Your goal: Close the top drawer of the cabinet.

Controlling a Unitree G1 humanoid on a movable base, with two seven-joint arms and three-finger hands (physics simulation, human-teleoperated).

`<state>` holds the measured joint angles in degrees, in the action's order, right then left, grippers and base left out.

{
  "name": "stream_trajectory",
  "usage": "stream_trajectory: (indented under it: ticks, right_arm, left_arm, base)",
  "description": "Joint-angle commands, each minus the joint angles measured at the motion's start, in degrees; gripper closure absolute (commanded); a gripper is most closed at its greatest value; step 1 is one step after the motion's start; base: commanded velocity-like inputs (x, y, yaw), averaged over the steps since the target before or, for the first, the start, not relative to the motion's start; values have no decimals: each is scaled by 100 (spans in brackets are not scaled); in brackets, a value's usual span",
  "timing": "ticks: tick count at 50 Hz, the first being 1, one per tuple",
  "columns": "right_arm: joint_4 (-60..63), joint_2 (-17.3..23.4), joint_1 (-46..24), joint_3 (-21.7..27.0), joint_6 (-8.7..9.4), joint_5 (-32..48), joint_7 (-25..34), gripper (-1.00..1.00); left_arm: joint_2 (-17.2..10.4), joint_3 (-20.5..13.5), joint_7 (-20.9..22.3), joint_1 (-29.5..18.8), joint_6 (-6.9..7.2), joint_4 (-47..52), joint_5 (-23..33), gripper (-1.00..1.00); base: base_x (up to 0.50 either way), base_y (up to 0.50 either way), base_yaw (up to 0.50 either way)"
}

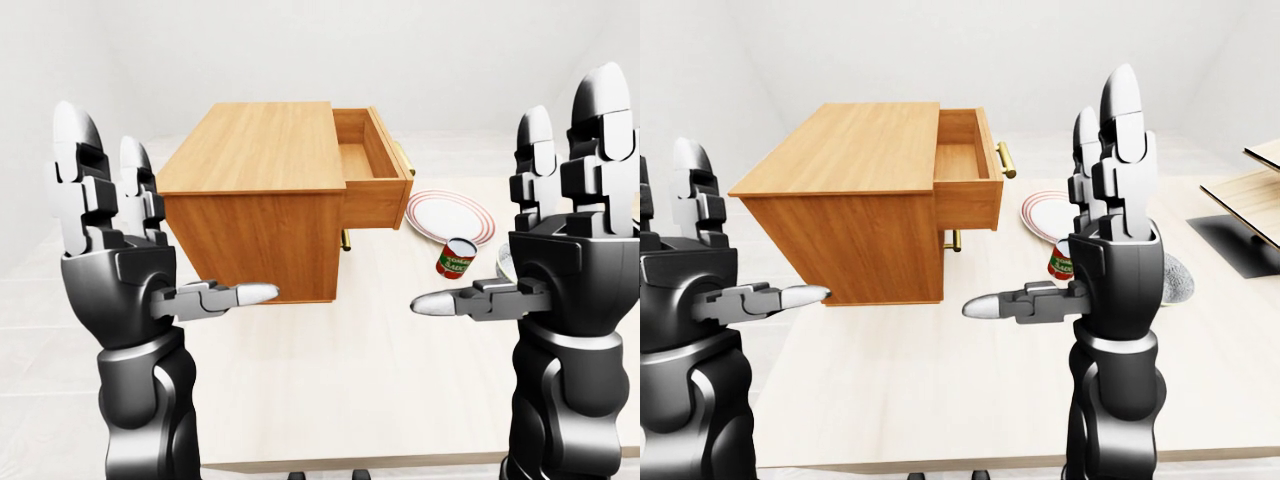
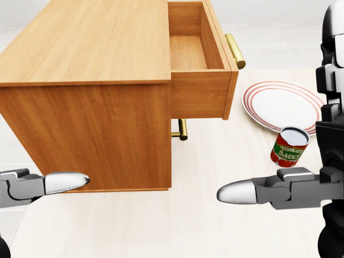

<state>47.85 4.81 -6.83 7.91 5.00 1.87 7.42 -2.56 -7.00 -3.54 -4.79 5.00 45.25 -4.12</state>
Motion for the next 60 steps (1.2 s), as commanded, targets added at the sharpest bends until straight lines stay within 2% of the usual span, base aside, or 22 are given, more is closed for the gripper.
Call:
stream_trajectory:
  ticks: [1, 3, 4, 11, 22, 31, 60]
  right_arm:
    - [3, -4, -51, 11, 0, 5, -36, -100]
    - [-10, 1, -84, 23, 0, -14, -36, -100]
    - [-26, -9, -87, 37, 0, -31, -40, -100]
    - [34, 19, -269, 80, 0, -122, -95, -100]
    - [-777, 196, -653, 200, 0, -158, -191, -100]
    - [-934, 286, -783, 243, 0, -178, -278, -100]
    - [-1095, 336, -820, 188, 0, -138, -374, -100]
  left_arm:
    - [-30, 25, -44, -46, 0, -43, 99, -100]
    - [-43, 95, -19, -24, 0, 0, 160, -100]
    - [32, 36, 25, -22, 0, 35, 31, -100]
    - [-5, 22, 6, -80, 0, 43, 55, -100]
    - [-10, 39, 0, -118, 0, 171, 46, -100]
    - [8, 75, 8, -27, 0, 207, 59, -100]
    - [23, 47, 41, 19, 0, 143, 63, -100]
  base:
    - [0, 0, 0]
    - [0, 0, 0]
    - [0, 0, 0]
    - [0, 0, 0]
    - [0, 0, 0]
    - [0, 0, 0]
    - [0, 0, 0]
